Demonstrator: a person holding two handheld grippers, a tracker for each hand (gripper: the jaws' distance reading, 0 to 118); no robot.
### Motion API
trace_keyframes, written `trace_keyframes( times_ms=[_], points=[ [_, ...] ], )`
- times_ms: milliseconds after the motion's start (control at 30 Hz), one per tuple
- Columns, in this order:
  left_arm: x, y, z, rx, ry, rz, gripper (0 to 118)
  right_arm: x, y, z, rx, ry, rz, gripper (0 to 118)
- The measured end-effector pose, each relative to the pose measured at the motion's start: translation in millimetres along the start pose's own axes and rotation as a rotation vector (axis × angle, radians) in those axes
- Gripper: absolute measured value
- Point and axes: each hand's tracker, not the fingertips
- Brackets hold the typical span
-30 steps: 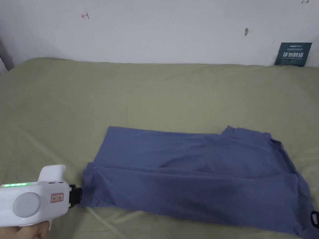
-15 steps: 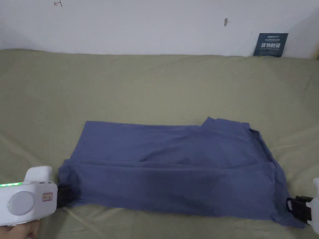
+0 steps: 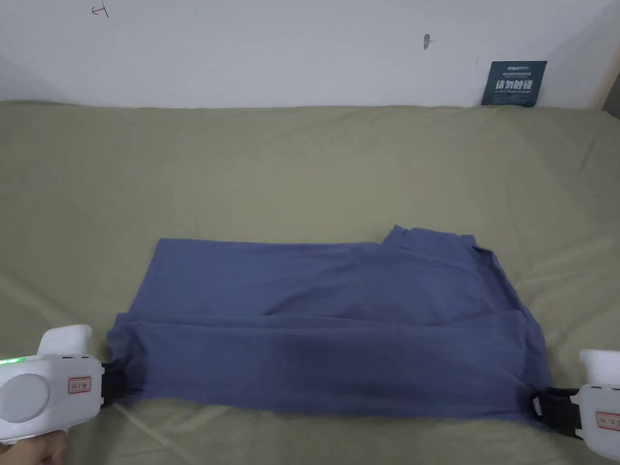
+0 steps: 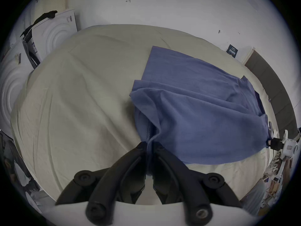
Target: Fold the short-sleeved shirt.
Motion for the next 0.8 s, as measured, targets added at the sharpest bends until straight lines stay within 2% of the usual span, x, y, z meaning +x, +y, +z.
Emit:
trace_keyframes(
  times_ms=[33,167,300,567,733,767,800],
  points=[
    [-1.0,3.3,2.9,0.0,-0.003,-0.003,6,1.2,1.0,4.5,0.028,0.052,-0.031,11],
    [0.1,3.1,18.4,0.021,0.008,-0.03,6,2.4,-3.8,27.7,0.049,0.04,0.006,10],
    [-3.8,-7.4,42.6,0.033,-0.002,-0.035,6,4.4,-10.8,57.6,0.09,0.057,0.001,10],
    [-23.4,-84.6,86.4,-0.004,-0.018,-0.023,6,11.9,-82.8,104.5,0.051,0.076,0.035,10],
    [-37.4,-112.6,84.1,-0.038,-0.024,-0.001,6,11.7,-110.8,107.4,0.021,0.081,0.016,10],
    [-38.7,-112.5,82.5,-0.038,-0.026,0.002,6,13.6,-111.7,104.7,0.02,0.081,0.006,10],
    [-39.8,-110.5,80.6,-0.036,-0.028,0.005,6,16.3,-110.0,102.2,0.015,0.088,-0.012,18]
  ],
)
